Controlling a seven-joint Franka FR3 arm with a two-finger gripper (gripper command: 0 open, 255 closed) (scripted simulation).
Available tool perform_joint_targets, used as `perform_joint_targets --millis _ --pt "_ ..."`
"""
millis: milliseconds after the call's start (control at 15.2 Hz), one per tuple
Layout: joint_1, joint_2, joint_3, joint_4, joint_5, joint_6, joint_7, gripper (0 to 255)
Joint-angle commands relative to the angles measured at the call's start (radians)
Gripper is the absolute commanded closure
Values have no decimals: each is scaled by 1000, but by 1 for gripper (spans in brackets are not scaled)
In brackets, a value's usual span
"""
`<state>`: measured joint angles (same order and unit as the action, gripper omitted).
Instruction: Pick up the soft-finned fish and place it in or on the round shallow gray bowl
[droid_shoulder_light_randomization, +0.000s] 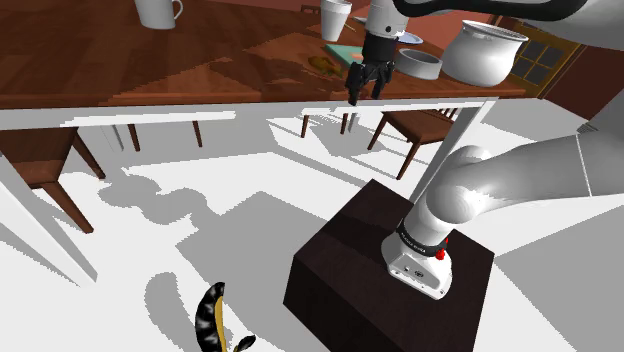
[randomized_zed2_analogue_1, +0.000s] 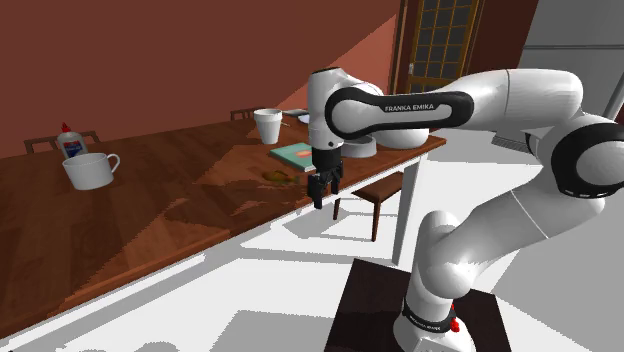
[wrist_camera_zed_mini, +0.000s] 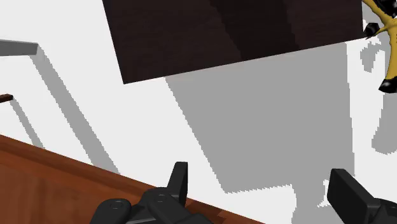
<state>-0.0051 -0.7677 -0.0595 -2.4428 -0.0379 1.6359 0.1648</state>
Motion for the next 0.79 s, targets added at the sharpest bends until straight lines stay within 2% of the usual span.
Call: perform_joint_targets --millis 0,462,528,594,726 --pt "0 0 0 0 0 0 0 0" --pt "64 206 -120 201 39 98 -235 0" --pt "58 168 -93 147 37 -160 -184 0" --pt "57 168 -92 147 37 -160 -184 0" --pt "72 294 -102 276 29 -219 -219 0"
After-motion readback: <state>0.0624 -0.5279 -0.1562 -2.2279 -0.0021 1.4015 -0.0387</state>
